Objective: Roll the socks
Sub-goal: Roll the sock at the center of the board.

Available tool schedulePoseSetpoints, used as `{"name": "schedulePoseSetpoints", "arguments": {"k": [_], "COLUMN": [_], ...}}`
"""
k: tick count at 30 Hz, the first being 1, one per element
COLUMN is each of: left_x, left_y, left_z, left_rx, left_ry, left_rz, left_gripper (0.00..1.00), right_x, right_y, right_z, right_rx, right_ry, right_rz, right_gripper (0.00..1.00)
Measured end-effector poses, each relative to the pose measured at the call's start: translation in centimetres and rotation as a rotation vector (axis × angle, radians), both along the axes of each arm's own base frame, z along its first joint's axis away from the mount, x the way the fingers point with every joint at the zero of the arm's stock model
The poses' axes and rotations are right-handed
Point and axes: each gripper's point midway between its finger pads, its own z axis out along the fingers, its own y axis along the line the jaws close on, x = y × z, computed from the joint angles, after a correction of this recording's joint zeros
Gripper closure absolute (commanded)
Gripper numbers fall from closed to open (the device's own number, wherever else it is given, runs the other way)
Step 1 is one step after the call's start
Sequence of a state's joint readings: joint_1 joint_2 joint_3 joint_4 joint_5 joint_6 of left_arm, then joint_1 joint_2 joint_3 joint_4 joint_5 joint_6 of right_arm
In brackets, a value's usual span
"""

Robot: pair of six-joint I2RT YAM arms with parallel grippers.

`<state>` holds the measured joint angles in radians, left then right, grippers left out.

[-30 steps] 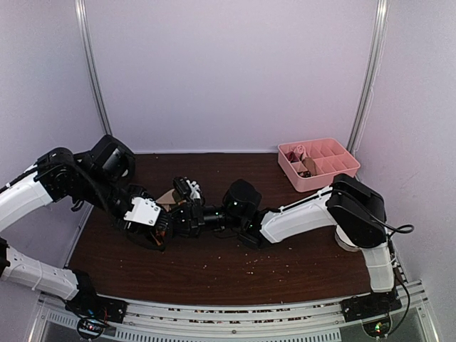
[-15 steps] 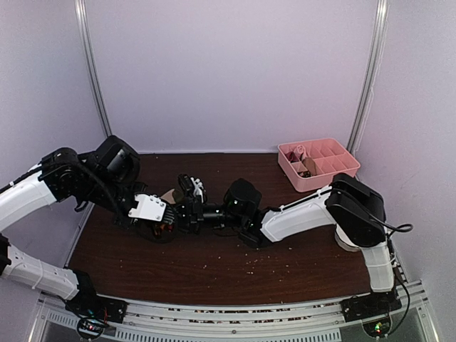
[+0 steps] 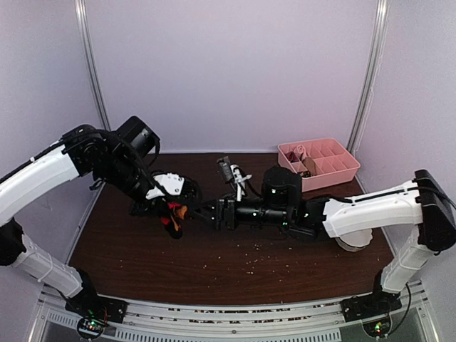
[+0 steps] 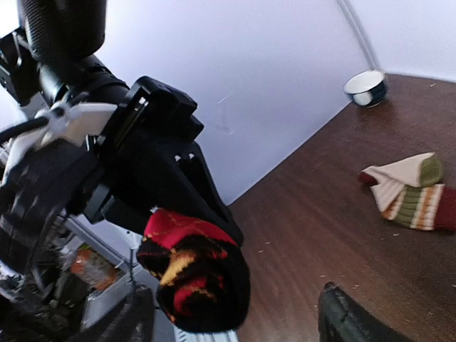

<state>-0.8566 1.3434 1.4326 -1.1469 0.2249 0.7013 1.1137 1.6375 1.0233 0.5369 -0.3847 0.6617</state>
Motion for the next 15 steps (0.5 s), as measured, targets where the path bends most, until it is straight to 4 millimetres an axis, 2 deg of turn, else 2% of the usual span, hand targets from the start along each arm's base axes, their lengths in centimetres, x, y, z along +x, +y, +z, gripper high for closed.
{"name": "schedulePoseSetpoints", "arguments": {"k": [3,7,11,13,15], "left_x": [0.4,0.3,-1.0,-1.8,-2.5], "left_y": [-0.8,-1.2,-1.0,-0.9,-0.9], "left_z": [1.2,1.6,1.8,2.2,2.4], "left_rx": [-0.047,-0.076,-0.087,-0.093,-0.098], "left_ry": [0.12,0.299,0.404,0.443,0.48], "left_rz": [0.018,0.028,0.021,0.011,-0.001], "left_gripper": [1.0,1.0,1.0,1.0,1.0], "right_x": [-0.1,-1.0,1.0,1.5,1.6], "right_y": [-2.5,-4.6,-8.2,-10.0,-10.2], "right_z": [0.9,1.0,0.2,-0.7,-1.0], "right_rx": [-0.103,-0.268,-0.379,-0.429,-0.491], "right_ry": [-0.222,-0.467,-0.552,-0.609,-0.697], "right_rz": [-0.133,-0.249,-0.433,-0.468,-0.452], "right_gripper": [0.0,0.0,0.0,0.09,0.23]}}
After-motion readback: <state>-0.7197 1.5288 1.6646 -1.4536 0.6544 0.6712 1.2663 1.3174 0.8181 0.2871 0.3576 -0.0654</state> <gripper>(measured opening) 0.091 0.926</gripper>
